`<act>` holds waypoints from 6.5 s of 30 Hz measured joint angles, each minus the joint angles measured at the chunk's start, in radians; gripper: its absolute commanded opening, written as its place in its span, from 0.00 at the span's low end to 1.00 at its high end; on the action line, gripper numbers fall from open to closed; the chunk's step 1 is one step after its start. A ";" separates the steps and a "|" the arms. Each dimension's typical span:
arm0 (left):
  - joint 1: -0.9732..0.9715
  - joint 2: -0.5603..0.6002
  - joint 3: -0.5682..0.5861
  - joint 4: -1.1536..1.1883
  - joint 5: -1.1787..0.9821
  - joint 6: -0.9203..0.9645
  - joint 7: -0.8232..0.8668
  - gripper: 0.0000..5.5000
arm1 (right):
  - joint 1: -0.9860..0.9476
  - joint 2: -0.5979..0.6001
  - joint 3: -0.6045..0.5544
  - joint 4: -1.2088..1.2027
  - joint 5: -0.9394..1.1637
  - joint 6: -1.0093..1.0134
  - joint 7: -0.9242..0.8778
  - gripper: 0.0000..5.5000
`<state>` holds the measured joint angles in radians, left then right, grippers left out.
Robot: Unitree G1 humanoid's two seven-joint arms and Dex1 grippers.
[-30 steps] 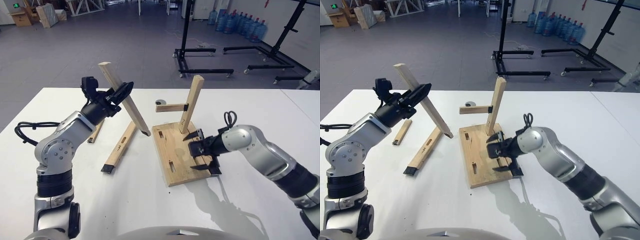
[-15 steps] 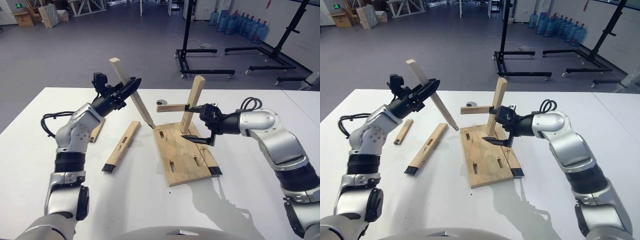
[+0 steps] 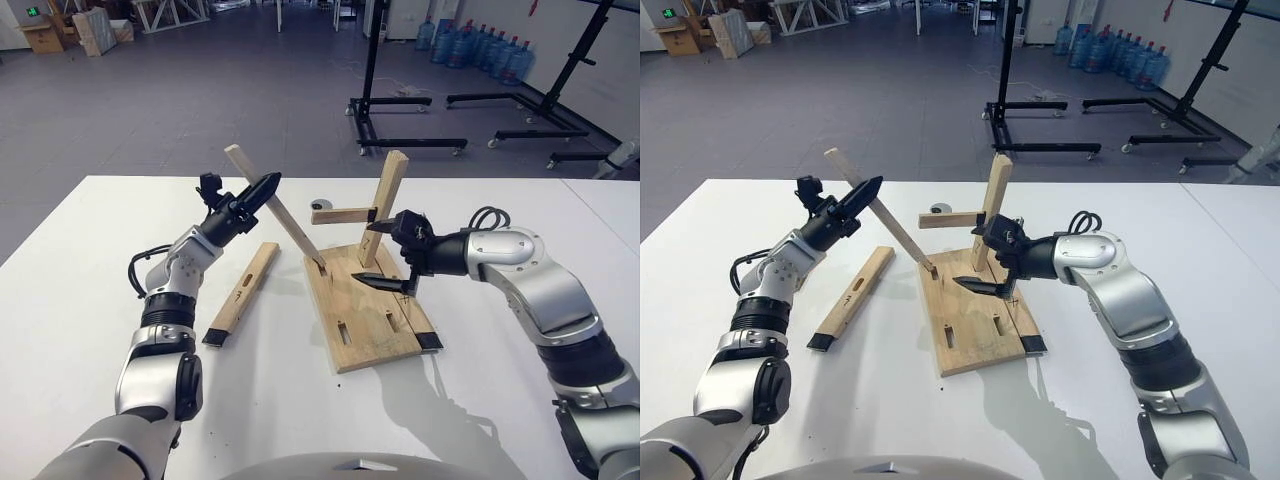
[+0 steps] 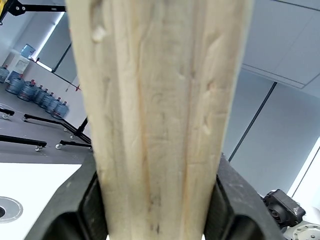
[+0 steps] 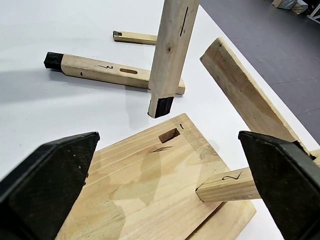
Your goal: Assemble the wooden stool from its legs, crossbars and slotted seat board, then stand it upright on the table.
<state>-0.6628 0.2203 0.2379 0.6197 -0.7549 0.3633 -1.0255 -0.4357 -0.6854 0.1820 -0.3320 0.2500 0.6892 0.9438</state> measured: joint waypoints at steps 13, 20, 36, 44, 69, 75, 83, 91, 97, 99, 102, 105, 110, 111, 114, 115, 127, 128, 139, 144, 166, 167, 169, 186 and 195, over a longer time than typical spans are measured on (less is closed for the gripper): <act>-0.072 -0.037 -0.017 0.268 0.159 -0.213 -0.070 0.37 | -0.004 0.034 0.051 -0.002 0.007 0.026 -0.035 0.93; -0.077 -0.044 -0.044 0.263 0.203 -0.273 -0.107 0.37 | -0.007 0.034 0.054 -0.002 0.008 0.028 -0.034 0.93; -0.078 -0.004 -0.155 0.199 0.312 -0.298 -0.159 0.37 | -0.006 0.045 0.068 -0.027 0.008 0.029 -0.035 0.93; -0.077 0.030 -0.184 0.040 0.308 -0.133 -0.196 0.37 | -0.006 0.055 0.077 -0.030 0.008 0.029 -0.043 0.93; -0.164 0.026 -0.201 0.221 0.387 -0.290 -0.215 0.37 | 0.006 0.067 0.091 -0.037 0.018 0.030 -0.063 0.93; -0.170 0.030 -0.207 0.271 0.394 -0.332 -0.239 0.37 | 0.006 0.067 0.092 -0.037 0.025 0.031 -0.064 0.93; -0.183 0.058 -0.213 0.289 0.405 -0.301 -0.271 0.37 | 0.006 0.068 0.094 -0.037 0.025 0.031 -0.064 0.93; -0.195 0.061 -0.214 0.289 0.415 -0.274 -0.284 0.37 | 0.006 0.071 0.099 -0.038 0.025 0.031 -0.065 0.93; -0.195 0.068 -0.233 0.280 0.416 -0.286 -0.306 0.37 | 0.010 0.071 0.103 -0.043 0.025 0.031 -0.065 0.93; -0.195 0.069 -0.234 0.281 0.416 -0.289 -0.308 0.37 | 0.011 0.071 0.103 -0.044 0.025 0.031 -0.065 0.93; -0.203 0.074 -0.234 0.290 0.416 -0.279 -0.309 0.37 | 0.012 0.071 0.104 -0.046 0.025 0.030 -0.065 0.93; -0.207 0.080 -0.232 0.293 0.416 -0.269 -0.316 0.37 | 0.012 0.071 0.105 -0.046 0.025 0.030 -0.065 0.93; -0.209 0.092 -0.244 0.292 0.420 -0.267 -0.334 0.37 | 0.012 0.071 0.105 -0.046 0.025 0.030 -0.066 0.93; -0.210 0.092 -0.251 0.290 0.422 -0.274 -0.337 0.37 | 0.012 0.071 0.106 -0.046 0.025 0.030 -0.066 0.93; -0.210 0.092 -0.270 0.290 0.429 -0.304 -0.341 0.37 | 0.012 0.072 0.115 -0.046 0.025 0.030 -0.067 0.93; -0.212 0.092 -0.274 0.293 0.430 -0.310 -0.341 0.37 | 0.012 0.072 0.117 -0.046 0.025 0.030 -0.067 0.93; -0.313 0.080 -0.321 0.390 0.462 -0.240 -0.302 0.37 | 0.010 0.098 0.119 -0.039 0.025 0.030 -0.099 0.93; -0.317 0.079 -0.321 0.393 0.463 -0.232 -0.299 0.37 | 0.008 0.104 0.119 -0.037 0.025 0.030 -0.103 0.93; -0.331 0.050 -0.345 0.396 0.482 -0.222 -0.301 0.37 | -0.084 0.151 0.071 -0.010 0.015 0.031 -0.186 0.93; -0.331 0.044 -0.362 0.388 0.494 -0.247 -0.300 0.37 | -0.105 0.151 0.057 0.004 0.006 0.029 -0.199 0.93; -0.357 0.033 -0.379 0.445 0.521 -0.244 -0.281 0.37 | -0.377 0.185 -0.053 0.218 -0.155 -0.113 -0.420 0.93; -0.357 0.033 -0.379 0.445 0.521 -0.244 -0.282 0.37 | -0.399 0.182 -0.047 0.229 -0.189 -0.146 -0.438 0.93; -0.357 0.033 -0.379 0.446 0.521 -0.244 -0.281 0.37 | -0.411 0.178 0.002 0.253 -0.263 -0.203 -0.458 0.93; -0.331 0.021 -0.378 0.428 0.524 -0.254 -0.258 0.37 | -0.154 0.165 0.279 0.413 -0.654 -0.579 -0.602 0.93; -0.316 0.014 -0.380 0.403 0.525 -0.252 -0.259 0.37 | -0.108 0.226 0.153 0.330 -0.531 -0.462 -0.521 0.93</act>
<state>-0.9786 0.2343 -0.1418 1.0225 -0.2300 0.1114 -1.2850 -0.5441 -0.4591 0.3347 -0.0024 -0.2814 0.2267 0.4224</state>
